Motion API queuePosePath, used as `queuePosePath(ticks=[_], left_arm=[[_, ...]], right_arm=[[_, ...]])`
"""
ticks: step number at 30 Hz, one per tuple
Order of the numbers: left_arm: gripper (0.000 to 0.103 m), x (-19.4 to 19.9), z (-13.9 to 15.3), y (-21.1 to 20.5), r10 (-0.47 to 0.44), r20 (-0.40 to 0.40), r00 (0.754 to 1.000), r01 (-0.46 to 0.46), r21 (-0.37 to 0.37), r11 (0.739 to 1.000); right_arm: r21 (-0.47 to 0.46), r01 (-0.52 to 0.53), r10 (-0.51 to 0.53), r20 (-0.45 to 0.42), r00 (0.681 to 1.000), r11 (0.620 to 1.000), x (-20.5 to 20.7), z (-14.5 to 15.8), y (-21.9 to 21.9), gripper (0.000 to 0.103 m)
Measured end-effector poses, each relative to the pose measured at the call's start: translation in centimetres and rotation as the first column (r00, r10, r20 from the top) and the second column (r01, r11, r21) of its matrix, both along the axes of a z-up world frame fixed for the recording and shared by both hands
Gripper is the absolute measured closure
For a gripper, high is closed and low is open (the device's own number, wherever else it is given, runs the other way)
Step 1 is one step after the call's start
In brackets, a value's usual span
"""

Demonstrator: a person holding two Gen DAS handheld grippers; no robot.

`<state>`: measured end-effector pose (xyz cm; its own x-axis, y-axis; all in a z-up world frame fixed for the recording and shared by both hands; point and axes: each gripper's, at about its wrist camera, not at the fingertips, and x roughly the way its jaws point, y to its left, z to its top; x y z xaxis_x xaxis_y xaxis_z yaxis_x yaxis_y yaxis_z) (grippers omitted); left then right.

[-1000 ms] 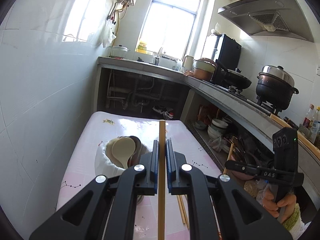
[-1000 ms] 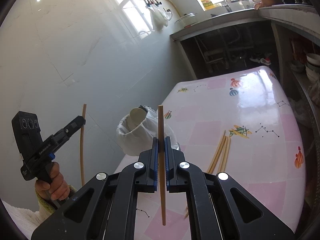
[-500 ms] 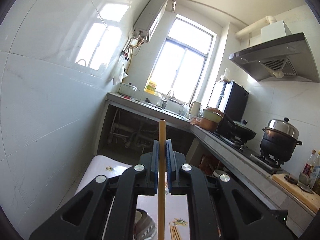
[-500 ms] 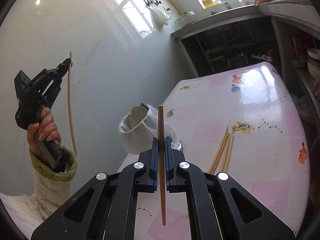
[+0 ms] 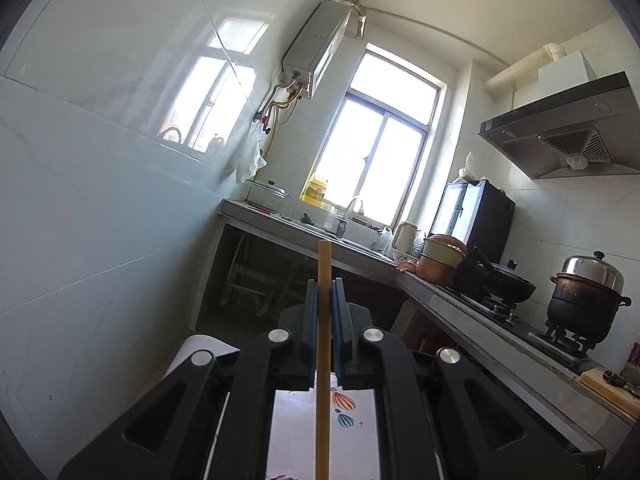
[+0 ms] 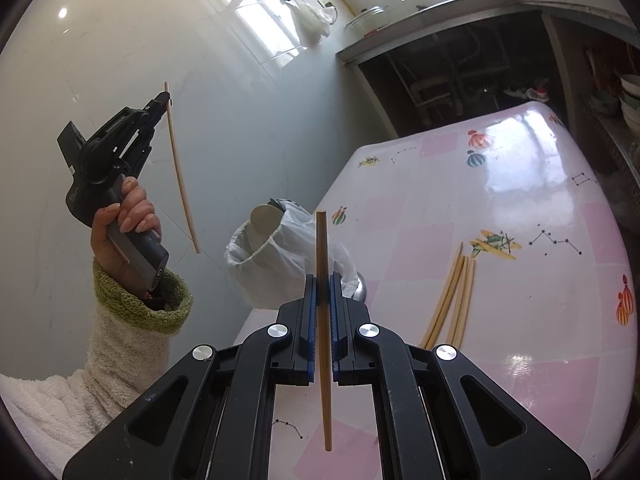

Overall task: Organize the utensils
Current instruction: 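Lift the chopstick into the holder and open the left gripper while the right gripper carries its chopstick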

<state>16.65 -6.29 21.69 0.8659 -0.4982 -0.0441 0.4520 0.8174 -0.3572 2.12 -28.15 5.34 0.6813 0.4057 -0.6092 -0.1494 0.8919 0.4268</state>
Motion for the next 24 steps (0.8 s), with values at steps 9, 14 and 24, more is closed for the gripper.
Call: queuePosePath(ticks=[9,14,24], left_arm=[[0.097,3.8,-5.9,-0.8,-0.016,-0.089,0.996,0.021,0.058,0.998],[0.097,3.8,-8.2,-0.4,-0.032,-0.126,0.992,0.045,0.107,0.993],[0.097,-0.7,-9.7,1.1,-0.076,-0.118,0.99,0.099,0.205,0.974]], right_arm=[[0.005,0.006,-0.006,-0.035,0.999,1.0,0.9,-1.2,-0.4,0.099],[0.003,0.009,-0.009,-0.041,0.999,1.0,1.1,-1.3,-0.5,0.099],[-0.005,0.003,-0.003,-0.03,1.0,1.0,0.6,-0.8,0.2,0.099]])
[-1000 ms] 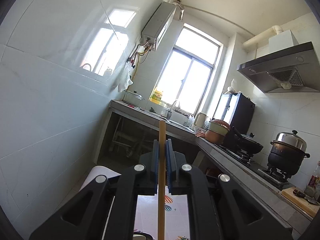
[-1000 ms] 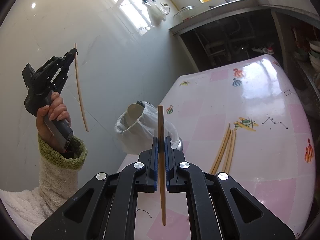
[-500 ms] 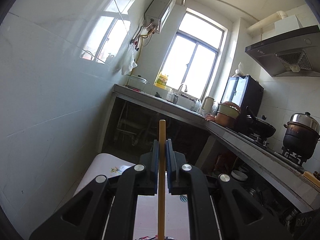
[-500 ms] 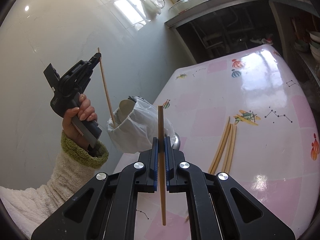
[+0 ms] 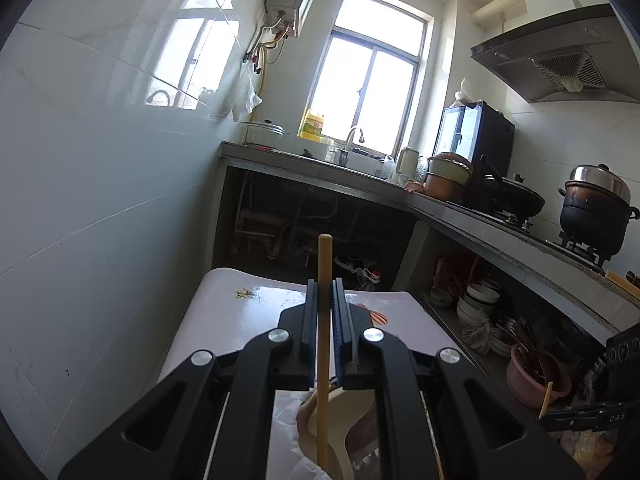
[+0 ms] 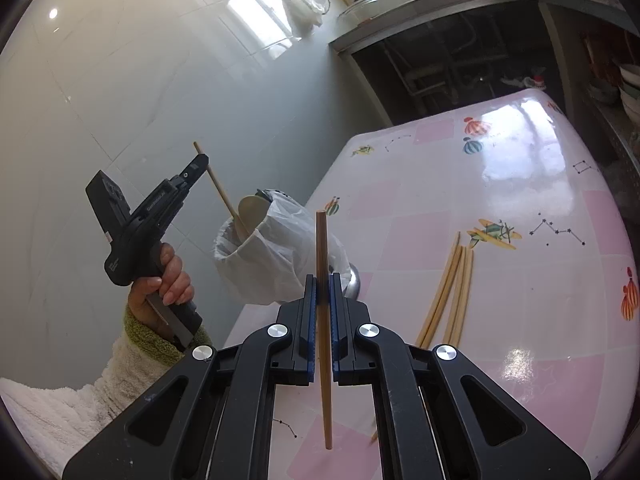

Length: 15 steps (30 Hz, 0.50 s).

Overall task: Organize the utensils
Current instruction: 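Lift the chopstick into the holder and open the left gripper while the right gripper carries its chopstick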

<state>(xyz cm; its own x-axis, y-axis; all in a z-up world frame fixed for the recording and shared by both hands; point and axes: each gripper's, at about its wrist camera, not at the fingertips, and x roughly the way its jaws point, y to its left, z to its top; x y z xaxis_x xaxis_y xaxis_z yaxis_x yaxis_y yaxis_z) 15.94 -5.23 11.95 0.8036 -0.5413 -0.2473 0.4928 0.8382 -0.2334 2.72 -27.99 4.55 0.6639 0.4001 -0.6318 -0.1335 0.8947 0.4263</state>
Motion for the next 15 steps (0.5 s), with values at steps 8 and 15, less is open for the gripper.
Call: queuePosePath(ticks=[8,15], left_arm=[[0.096,-1.8,-1.4,-0.3,0.029,-0.014,0.999,-0.027,0.153,0.988],[0.093,-0.6,-1.2,1.6,0.027,-0.125,0.992,-0.017,0.083,0.996]], right_arm=[[-0.024,-0.013,0.014,0.032,0.999,1.0,-0.8,1.4,1.2,0.099],[-0.059,-0.008,0.013,0.084,0.996,0.998,-1.5,3.7,1.9,0.099]])
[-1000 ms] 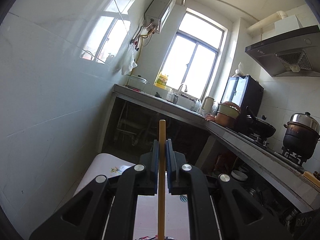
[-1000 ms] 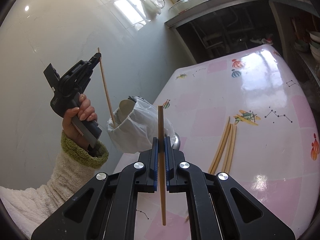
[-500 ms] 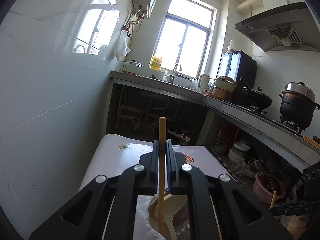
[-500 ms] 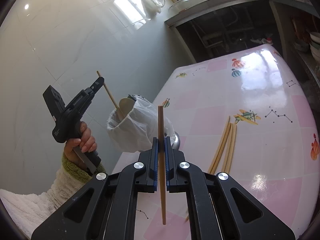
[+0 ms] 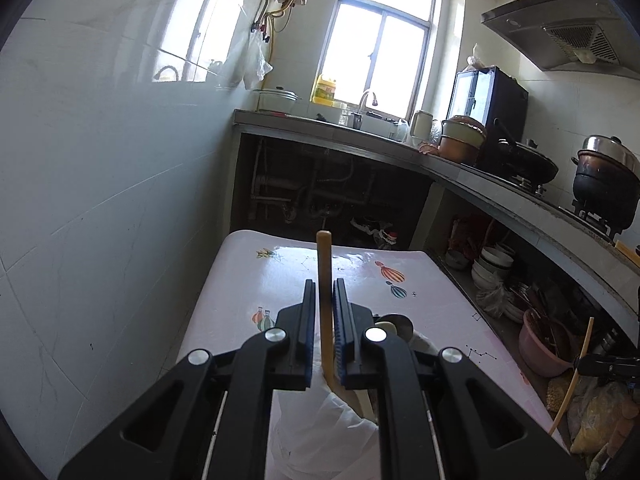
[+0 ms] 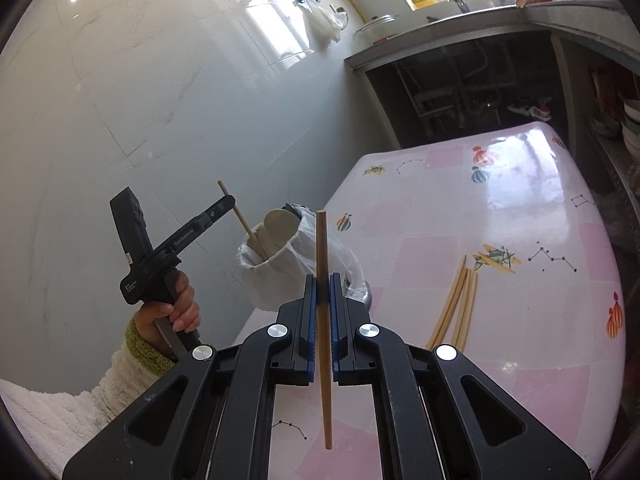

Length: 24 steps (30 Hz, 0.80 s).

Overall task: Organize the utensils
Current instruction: 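Lift the chopstick into the holder and open the left gripper while the right gripper carries its chopstick, then lower the held chopstick into the holder and open the right gripper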

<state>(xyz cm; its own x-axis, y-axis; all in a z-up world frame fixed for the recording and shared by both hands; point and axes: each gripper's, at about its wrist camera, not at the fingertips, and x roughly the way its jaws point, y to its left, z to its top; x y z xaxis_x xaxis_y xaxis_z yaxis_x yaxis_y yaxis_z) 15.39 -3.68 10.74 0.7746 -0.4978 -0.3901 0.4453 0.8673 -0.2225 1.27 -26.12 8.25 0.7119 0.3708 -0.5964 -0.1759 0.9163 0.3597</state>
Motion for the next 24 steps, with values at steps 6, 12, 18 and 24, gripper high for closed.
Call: queuePosePath(ticks=[6,12,18,24], left_arm=[[0.063,-1.3,0.5,1.9,-0.004,0.003,1.0,0.004,-0.071,0.997],[0.039,-3.7,0.7,3.9,0.039,0.025,0.999,-0.036,-0.117,0.992],[0.025,-6.3,-1.1,5.5,0.079,-0.007,0.997,-0.079,-0.145,0.986],[0.016,-7.9,-2.7,5.6,0.086,-0.038,0.996,-0.089,-0.088,0.992]], right_arm=[[0.004,-0.015,0.015,0.085,0.996,1.0,0.7,3.6,0.0,0.099],[0.025,-0.061,0.055,0.21,0.976,0.998,2.6,8.3,0.5,0.099],[0.043,-0.102,0.086,0.286,0.954,0.994,6.3,11.1,1.6,0.099],[0.06,-0.127,0.104,0.299,0.949,0.99,10.9,11.2,3.5,0.099]])
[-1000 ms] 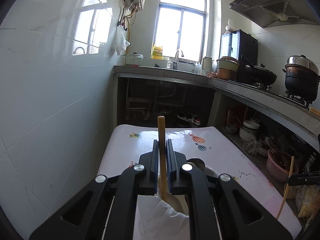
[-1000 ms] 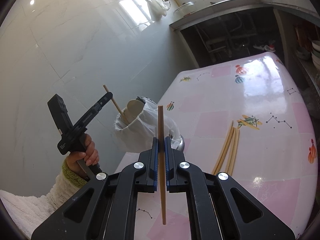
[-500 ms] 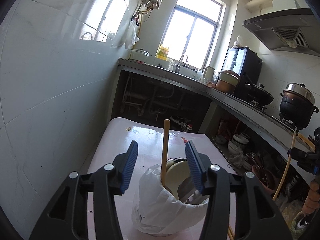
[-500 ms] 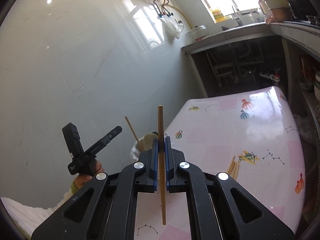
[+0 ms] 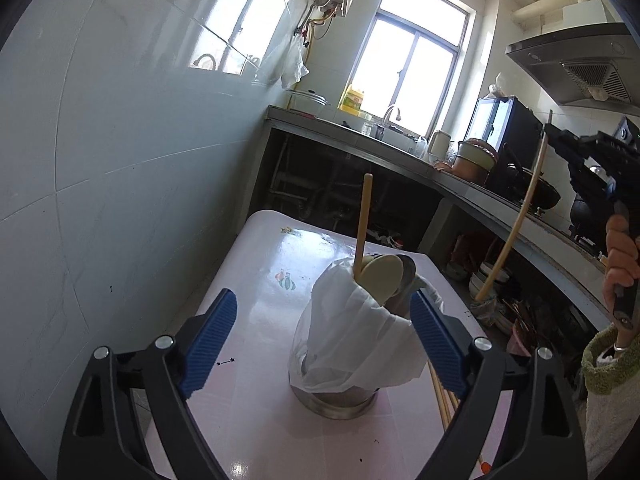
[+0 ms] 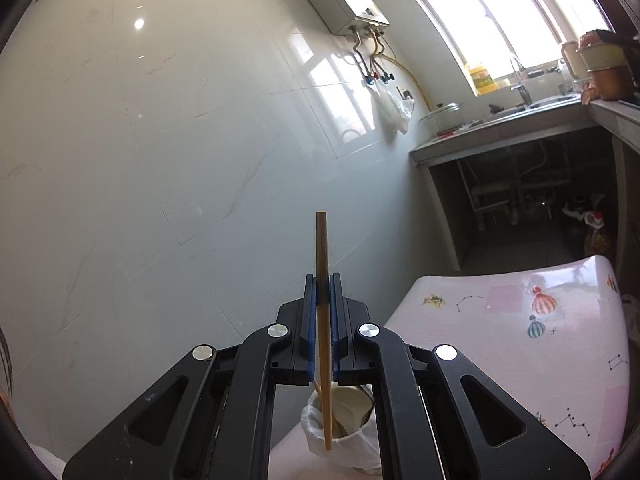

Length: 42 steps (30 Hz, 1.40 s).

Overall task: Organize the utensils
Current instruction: 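Lower the held chopstick into the holder and open the right gripper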

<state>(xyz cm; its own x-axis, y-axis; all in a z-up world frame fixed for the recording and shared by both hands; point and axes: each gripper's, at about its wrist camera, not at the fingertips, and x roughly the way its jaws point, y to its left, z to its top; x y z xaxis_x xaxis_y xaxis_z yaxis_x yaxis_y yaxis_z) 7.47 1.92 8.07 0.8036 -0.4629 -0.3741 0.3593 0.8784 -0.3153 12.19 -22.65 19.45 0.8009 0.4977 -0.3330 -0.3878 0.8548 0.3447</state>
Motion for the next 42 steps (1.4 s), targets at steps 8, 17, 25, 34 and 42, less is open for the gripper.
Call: queuePosePath(ticks=[8,17,25,34,42], left_arm=[[0.01,0.0,-1.1,0.1,0.01,-0.044,0.999,-0.009,0.008,1.0],[0.009,0.5,-2.0,0.4,0.02,-0.062,0.998,-0.019,0.011,1.0],[0.008,1.0,-2.4,0.3,0.026,-0.08,0.996,-0.025,0.015,1.0],[0.008,0.6,-2.3,0.1,0.036,-0.069,0.997,-0.034,0.032,0.999],[0.008,0.0,-2.2,-0.4,0.031,-0.061,0.998,-0.028,0.043,0.999]], right_arm=[[-0.059,-0.02,0.018,-0.043,0.999,0.998,5.2,-3.4,3.6,0.099],[-0.189,-0.061,0.04,-0.116,0.992,0.98,6.0,-8.7,6.3,0.099],[-0.299,-0.151,0.094,-0.198,0.976,0.942,5.1,-12.7,8.6,0.099],[-0.329,-0.187,0.104,-0.253,0.962,0.926,4.8,-14.7,9.9,0.098],[-0.292,-0.181,0.109,-0.246,0.963,0.939,3.3,-13.0,8.5,0.078]])
